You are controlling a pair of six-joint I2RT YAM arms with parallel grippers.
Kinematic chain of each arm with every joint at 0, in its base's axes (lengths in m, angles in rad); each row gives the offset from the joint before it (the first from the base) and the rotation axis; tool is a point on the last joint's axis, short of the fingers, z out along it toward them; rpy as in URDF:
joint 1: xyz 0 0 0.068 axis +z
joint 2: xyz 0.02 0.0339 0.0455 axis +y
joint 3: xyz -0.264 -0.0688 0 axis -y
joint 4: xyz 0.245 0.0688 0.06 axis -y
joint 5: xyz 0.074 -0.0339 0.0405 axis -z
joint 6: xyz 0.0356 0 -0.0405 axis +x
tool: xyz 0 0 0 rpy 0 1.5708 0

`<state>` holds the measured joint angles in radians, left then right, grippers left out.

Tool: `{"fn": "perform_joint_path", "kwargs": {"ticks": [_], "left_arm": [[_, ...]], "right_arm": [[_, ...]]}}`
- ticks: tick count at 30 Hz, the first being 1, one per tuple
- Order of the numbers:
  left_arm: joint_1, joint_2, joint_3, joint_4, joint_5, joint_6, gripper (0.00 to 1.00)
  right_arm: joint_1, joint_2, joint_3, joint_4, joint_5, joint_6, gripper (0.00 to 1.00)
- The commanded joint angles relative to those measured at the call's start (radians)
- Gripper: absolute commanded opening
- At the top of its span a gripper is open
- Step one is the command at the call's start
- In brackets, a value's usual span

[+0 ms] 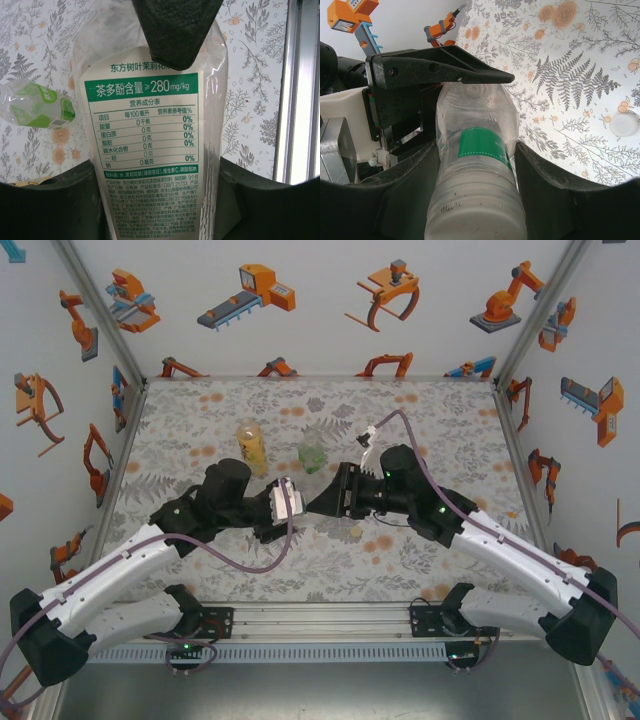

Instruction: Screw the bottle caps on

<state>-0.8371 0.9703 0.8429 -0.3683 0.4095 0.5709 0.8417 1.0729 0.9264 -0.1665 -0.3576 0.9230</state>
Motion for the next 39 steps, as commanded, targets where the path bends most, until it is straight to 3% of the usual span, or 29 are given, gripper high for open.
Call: {"fn": "perform_joint_path", "kwargs": {"ticks": [1, 2, 4, 7, 12, 18, 30, 39], "left_arm": [[-0.003, -0.016, 0.015, 0.047, 0.054, -0.010, 0.45], [-0.003, -0.019, 0.012, 0.052, 0.054, -0.011, 0.50], [-0.001, -0.026, 0.009, 0.058, 0.054, -0.014, 0.70], [0.000, -0.035, 0.002, 0.066, 0.049, -0.015, 0.77], [0.000, -0.045, 0.001, 0.066, 0.045, -0.017, 0.80], [0.000, -0.052, -0.001, 0.066, 0.043, -0.016, 0.81], [-0.002, -0.046, 0.001, 0.060, 0.015, -0.023, 0.81], [-0.002, -0.041, 0.001, 0.057, 0.012, -0.025, 0.81]], "right_arm": [[0.006, -0.022, -0.008, 0.017, 0.041, -0.020, 0.42], [0.004, -0.024, -0.004, 0.004, 0.047, -0.029, 0.42], [0.005, -0.028, 0.009, -0.038, 0.066, -0.056, 0.41], [0.005, -0.029, 0.053, -0.159, 0.126, -0.124, 0.40], [-0.025, 0.003, 0.176, -0.425, 0.255, -0.268, 0.39], [-0.160, 0.083, 0.311, -0.659, 0.334, -0.422, 0.38], [-0.455, 0.425, 0.616, -0.813, 0.407, -0.686, 0.37], [-0.550, 0.750, 0.932, -0.859, 0.451, -0.773, 0.36]]}}
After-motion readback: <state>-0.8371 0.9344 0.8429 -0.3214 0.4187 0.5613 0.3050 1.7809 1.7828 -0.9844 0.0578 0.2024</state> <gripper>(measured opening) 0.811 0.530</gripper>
